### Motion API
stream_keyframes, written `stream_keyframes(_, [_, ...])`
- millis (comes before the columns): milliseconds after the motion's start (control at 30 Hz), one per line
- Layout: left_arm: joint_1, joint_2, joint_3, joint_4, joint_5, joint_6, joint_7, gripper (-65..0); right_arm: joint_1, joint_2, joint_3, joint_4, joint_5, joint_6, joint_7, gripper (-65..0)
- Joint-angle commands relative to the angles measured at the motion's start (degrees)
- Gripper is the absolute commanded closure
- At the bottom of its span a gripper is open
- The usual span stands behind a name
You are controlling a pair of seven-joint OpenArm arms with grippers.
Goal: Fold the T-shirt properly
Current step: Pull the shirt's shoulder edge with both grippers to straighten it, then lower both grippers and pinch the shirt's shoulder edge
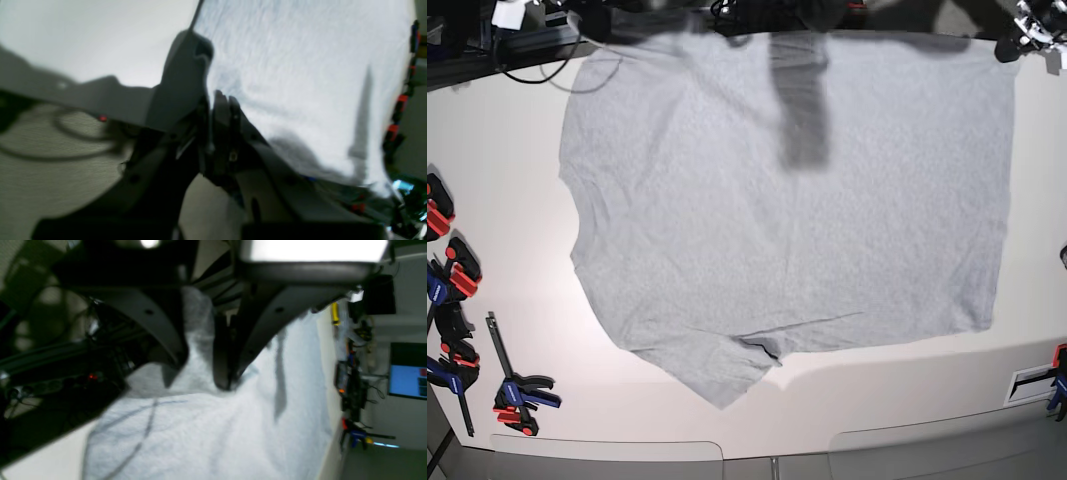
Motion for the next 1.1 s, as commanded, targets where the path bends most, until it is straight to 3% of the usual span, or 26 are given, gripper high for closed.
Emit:
stream_keyframes(0, [1.18,-0.5,-0.5,0.94,-0.24,-0.08,0.17,0.0,-0.85,0.02,0.44,1.01,2.12,1.4,-0.02,0.0])
stream_keyframes(167, [2.29,2.32,-2.29,3.93,-0.13,-0.08,0.22,0.0,-1.14,-0.13,0.46,1.11,3.69,1.44,-2.54,0.0])
stream_keyframes(367, [4.13,2.86,-7.67,8.61,1.95,-0.08,-0.5,0.0,-1.29,0.04,1.9,4.94,3.87,2.03,-2.1,0.0])
stream_keyframes(500, [3.89,2.86,-7.91,11.78,1.92,-0.08,-0.7,0.0,1.99,0.35,1.75,10.1,-0.22,2.57,-1.31,0.0])
stream_keyframes(667, [0.81,2.84,-7.43,12.7,3.54,-0.08,-2.95,0.0,9.2,0.42,-1.25,12.44,-10.38,2.14,2.43,0.0])
stream_keyframes(833, [-5.35,2.8,-6.03,12.7,10.8,-0.08,-4.48,0.0,15.37,2.34,-11.78,11.98,-24.59,-0.76,7.72,0.0])
stream_keyframes(967, [-9.22,2.71,-0.68,12.7,16.35,-0.08,-8.11,0.0,21.84,3.21,-21.97,11.96,-41.44,-6.6,12.7,0.0])
stream_keyframes(1067, [-11.34,2.71,3.39,12.7,21.53,1.6,-13.38,0.0,26.18,3.26,-28.33,10.88,-49.79,-9.66,15.13,0.0])
